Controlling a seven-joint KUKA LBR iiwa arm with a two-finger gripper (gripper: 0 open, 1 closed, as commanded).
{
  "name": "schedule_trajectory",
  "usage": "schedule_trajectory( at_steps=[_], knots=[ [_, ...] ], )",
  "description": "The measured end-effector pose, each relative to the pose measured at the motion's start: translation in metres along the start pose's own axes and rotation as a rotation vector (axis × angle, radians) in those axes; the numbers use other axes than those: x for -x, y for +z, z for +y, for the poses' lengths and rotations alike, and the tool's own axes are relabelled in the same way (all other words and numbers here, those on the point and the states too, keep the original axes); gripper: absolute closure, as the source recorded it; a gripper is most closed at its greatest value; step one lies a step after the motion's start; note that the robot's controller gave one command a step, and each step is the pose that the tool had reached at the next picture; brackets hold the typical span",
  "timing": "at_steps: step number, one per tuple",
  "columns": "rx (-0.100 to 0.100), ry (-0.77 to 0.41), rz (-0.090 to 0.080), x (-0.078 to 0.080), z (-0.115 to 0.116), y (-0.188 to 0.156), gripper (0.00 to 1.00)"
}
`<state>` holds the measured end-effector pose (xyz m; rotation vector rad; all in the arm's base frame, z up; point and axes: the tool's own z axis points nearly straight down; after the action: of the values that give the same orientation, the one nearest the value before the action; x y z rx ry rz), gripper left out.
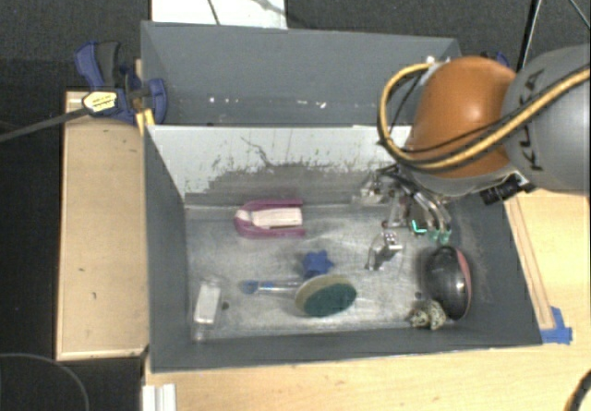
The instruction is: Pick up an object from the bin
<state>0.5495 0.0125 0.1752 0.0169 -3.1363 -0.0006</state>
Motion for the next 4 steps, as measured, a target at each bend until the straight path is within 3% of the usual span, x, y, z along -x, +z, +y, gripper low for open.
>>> schedule_trajectory(
  at_steps=[1,2,3,4],
  knots=[
    [-0.004,0.039,-0.008,-0.015,0.05,0.085,0.0],
    [-0.007,0.055,-0.022,-0.024,0.05,0.094,0.0],
    [-0.003,0.047,-0.034,-0.041,0.085,0.094,0.0],
    [0.008,0.071,-0.021,-0.036,0.073,0.095,0.0]
  ],
)
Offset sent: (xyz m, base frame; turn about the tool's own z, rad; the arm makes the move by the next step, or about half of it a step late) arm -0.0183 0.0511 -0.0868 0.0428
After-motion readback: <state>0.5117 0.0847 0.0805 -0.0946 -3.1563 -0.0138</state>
